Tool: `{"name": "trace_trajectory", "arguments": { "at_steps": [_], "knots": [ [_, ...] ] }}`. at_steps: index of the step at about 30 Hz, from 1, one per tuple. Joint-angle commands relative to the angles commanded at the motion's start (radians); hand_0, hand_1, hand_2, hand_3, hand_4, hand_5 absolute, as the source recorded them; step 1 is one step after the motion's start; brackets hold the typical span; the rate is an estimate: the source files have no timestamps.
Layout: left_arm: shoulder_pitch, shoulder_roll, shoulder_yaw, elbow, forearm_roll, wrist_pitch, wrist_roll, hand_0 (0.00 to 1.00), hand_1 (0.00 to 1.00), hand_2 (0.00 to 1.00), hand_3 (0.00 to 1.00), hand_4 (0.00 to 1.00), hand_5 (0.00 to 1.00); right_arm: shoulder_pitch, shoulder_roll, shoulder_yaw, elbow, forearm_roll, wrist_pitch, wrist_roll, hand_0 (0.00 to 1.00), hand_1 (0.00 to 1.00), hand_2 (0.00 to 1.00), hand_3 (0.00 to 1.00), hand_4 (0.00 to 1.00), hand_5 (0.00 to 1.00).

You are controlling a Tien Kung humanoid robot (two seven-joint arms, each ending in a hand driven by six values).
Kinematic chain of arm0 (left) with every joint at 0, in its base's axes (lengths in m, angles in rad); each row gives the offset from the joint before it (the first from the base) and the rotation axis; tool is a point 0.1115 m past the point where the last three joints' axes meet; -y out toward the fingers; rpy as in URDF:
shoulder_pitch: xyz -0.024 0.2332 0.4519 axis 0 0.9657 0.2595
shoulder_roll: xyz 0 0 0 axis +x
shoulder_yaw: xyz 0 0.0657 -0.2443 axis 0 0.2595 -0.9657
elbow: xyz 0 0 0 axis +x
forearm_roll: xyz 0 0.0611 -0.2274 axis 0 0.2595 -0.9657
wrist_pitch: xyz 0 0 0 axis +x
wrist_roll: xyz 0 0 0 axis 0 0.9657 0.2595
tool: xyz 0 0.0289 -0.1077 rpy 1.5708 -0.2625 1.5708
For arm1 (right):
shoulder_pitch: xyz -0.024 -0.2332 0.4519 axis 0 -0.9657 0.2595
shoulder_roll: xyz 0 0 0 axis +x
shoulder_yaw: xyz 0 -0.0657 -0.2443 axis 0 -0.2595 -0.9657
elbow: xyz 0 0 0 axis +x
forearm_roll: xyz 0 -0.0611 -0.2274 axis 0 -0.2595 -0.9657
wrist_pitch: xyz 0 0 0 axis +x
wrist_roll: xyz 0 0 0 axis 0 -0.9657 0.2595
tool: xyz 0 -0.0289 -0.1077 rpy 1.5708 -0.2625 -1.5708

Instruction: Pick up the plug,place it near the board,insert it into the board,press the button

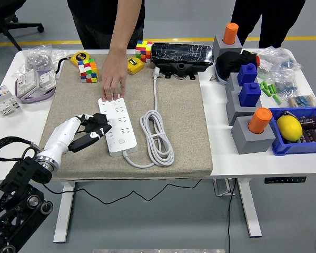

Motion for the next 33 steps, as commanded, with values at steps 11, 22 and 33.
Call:
{"name": "trace_trajectory", "arguments": {
  "at_steps": [11, 22, 33],
  "knots": [
    [-0.005, -0.002, 0.002, 0.008, -0.004, -0.018, -0.008, 0.953, 0.884, 0.874, 0.848, 0.998, 0.998, 0.001, -0.001, 0.0, 0.0, 0.0, 0.002, 0.0, 0.825, 0.768, 0.757, 0.802, 0.998, 0.998],
    [-0.024, -0.006, 0.019, 0.012, 0.007, -0.011, -0.014, 0.967, 0.897, 0.882, 0.847, 0.998, 0.998, 0.003, -0.001, 0.002, 0.0, -0.001, 0.003, 0.0, 0.826, 0.768, 0.758, 0.798, 0.998, 0.998],
    [-0.04, -0.014, 0.053, 0.007, 0.016, -0.007, -0.012, 0.967, 0.9, 0.879, 0.834, 0.998, 0.998, 0.002, -0.002, 0.005, 0.0, -0.001, 0.003, 0.001, 0.826, 0.766, 0.757, 0.797, 0.998, 0.998]
  ]
}}
